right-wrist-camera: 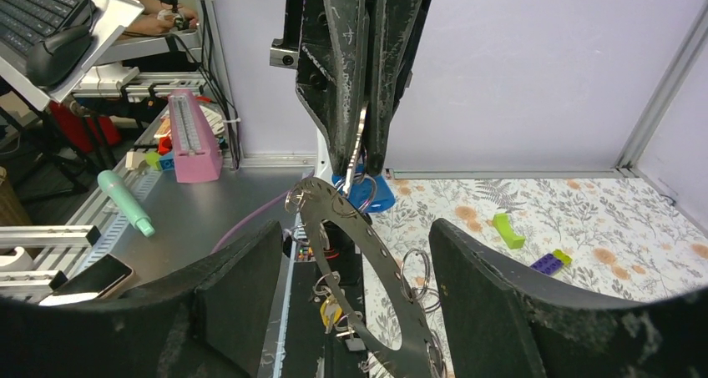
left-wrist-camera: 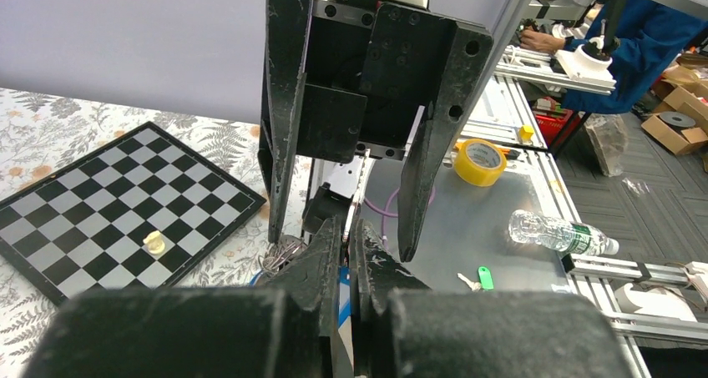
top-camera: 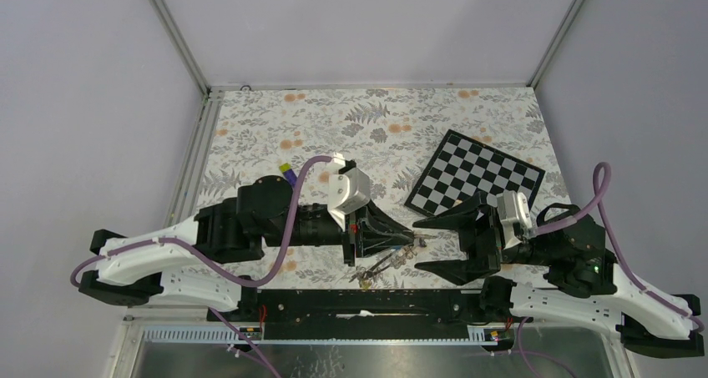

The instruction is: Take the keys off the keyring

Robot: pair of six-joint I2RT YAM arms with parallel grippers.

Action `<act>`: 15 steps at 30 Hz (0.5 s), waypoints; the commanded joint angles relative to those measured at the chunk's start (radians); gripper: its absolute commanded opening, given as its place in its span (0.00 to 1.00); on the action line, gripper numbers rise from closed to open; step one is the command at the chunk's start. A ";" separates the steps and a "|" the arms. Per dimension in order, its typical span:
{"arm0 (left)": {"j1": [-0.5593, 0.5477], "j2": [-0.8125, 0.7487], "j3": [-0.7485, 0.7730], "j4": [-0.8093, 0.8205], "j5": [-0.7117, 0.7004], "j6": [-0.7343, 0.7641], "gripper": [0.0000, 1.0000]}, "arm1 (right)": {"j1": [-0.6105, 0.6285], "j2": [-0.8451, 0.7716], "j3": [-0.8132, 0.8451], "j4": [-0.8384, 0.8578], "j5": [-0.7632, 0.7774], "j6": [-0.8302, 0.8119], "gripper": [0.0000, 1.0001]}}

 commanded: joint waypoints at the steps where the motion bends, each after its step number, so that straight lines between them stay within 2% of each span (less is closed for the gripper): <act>1: 0.001 0.012 0.060 0.092 0.053 0.002 0.00 | 0.004 0.008 -0.005 0.067 -0.028 -0.011 0.72; 10: 0.001 0.043 0.083 0.093 0.110 0.004 0.00 | 0.004 0.016 -0.024 0.108 -0.056 -0.008 0.73; 15: 0.001 0.045 0.085 0.096 0.111 0.006 0.00 | 0.004 0.016 -0.029 0.110 -0.089 0.020 0.65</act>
